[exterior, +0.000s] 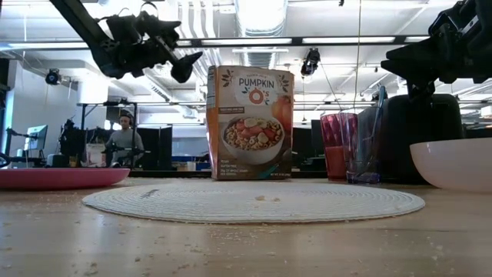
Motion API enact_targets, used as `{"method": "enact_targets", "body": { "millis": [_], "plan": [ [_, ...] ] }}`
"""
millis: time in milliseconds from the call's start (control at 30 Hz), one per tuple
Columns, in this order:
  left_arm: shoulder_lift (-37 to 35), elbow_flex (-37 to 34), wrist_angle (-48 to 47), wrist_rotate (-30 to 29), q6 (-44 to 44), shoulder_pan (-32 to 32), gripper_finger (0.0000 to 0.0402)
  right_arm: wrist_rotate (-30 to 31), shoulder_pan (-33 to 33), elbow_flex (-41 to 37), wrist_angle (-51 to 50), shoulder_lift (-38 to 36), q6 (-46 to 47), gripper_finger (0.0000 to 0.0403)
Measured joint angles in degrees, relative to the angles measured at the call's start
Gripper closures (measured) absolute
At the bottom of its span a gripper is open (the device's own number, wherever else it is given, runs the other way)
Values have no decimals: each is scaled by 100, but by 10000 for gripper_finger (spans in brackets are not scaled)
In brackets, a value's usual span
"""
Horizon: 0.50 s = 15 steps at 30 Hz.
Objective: Arrange a breakfast setting
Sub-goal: Put the pink plate on the white tablemat
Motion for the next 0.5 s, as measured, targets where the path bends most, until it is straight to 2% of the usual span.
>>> {"method": "enact_targets", "body": {
  "millis": [167,500],
  "plan": [
    [182,-4,-111,-570,-254,68,2,0,0,0,1,0,0,312],
    [200,-96,-110,-631,-265,240,2,0,0,0,0,0,0,312]
  ]
}}
